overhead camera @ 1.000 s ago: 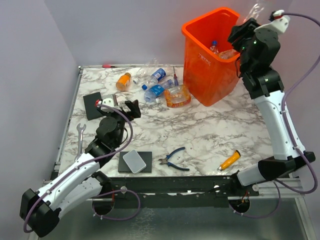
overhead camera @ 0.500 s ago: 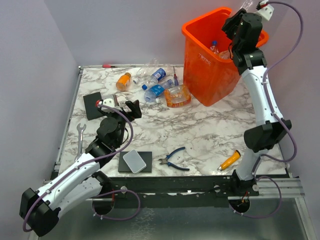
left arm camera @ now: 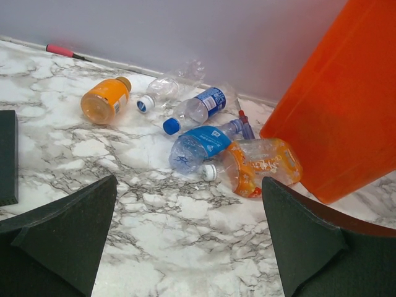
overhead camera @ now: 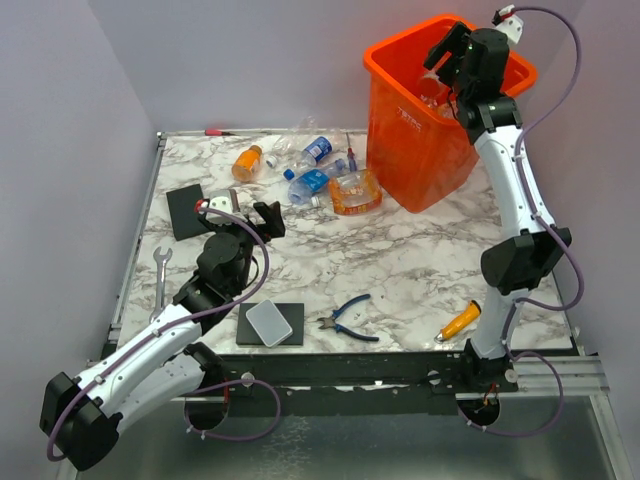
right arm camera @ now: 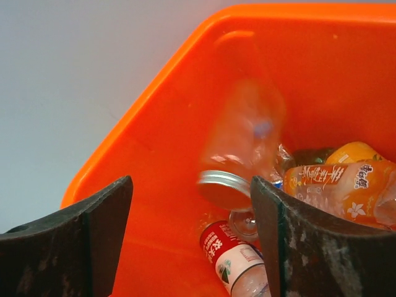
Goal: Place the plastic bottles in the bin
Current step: Place the plastic bottle in the trash bin.
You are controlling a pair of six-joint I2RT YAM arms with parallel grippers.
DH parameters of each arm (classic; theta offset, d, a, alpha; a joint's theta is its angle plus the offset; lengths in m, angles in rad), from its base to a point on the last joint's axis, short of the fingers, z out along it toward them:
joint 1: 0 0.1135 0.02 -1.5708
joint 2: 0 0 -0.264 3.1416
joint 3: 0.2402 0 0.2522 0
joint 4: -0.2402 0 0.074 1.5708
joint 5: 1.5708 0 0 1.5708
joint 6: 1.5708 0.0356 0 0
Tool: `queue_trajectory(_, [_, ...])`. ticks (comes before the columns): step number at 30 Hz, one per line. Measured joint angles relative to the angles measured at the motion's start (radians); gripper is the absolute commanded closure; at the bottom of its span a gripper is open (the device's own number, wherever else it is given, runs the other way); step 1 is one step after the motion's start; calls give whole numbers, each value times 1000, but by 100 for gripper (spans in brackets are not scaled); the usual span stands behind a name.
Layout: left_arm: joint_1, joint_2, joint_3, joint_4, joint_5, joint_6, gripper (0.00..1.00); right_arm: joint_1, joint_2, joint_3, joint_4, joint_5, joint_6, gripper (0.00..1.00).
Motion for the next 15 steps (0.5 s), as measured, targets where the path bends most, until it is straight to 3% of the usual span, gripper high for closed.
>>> queue_trajectory(11, [0, 14, 0, 0, 3, -2, 1, 24, -75, 67, -15, -75, -6, 15])
queue_trajectory(15, [0, 29, 0, 0, 3, -2, 1, 144, -248, -69, 45, -72, -82, 16])
